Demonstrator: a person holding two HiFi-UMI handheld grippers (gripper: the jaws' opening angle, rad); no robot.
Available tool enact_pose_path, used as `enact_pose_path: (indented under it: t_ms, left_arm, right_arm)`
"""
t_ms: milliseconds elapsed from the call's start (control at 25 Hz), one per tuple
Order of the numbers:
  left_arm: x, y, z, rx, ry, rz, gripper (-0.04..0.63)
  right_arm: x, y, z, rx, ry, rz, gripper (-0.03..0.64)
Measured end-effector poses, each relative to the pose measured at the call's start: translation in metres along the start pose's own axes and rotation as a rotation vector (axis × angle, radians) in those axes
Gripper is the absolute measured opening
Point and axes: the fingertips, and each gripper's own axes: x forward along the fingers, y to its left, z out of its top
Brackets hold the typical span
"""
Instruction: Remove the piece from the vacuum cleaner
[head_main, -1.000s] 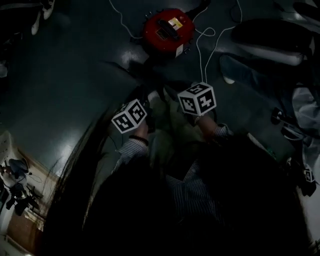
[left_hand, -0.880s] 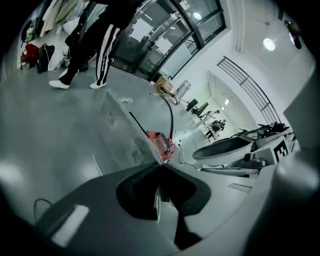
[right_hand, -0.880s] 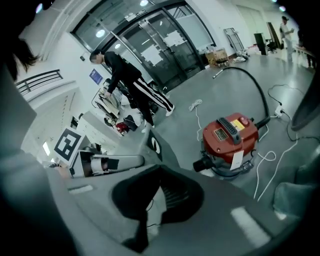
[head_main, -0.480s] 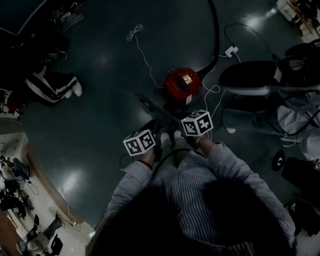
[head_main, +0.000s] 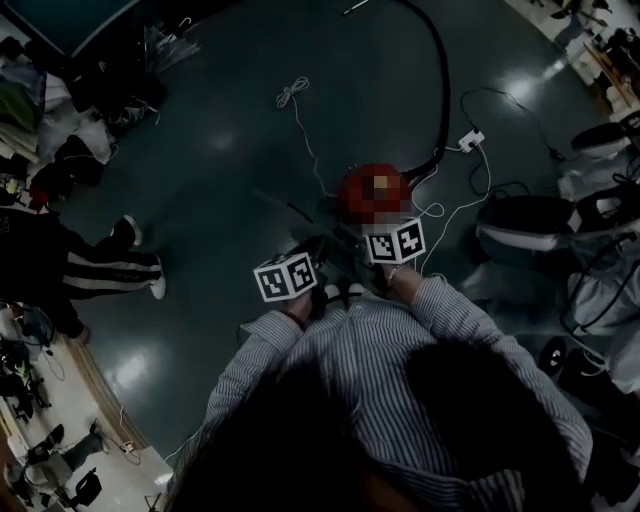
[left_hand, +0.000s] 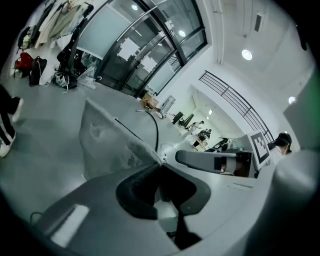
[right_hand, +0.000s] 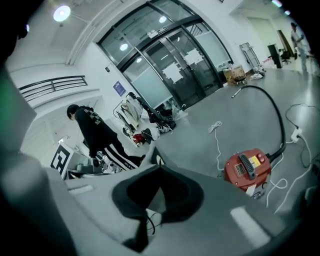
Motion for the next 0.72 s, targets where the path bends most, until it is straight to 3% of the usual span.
enact_pose_path:
  t_ms: [200,720]
  left_arm:
    - [0.004,0.001,0.006,-0.031,-0.013,-0.019,0.026]
    - [0.012,-0.015,0.029,0.020,-0.019,-0.032,0.026]
  right_arm:
    - [0.004,0.004,0.002,-0.041,0.026,0.017,0.002]
    - [-0.006,-0.005,0.028,-0.062,0.005,0.002,0.002]
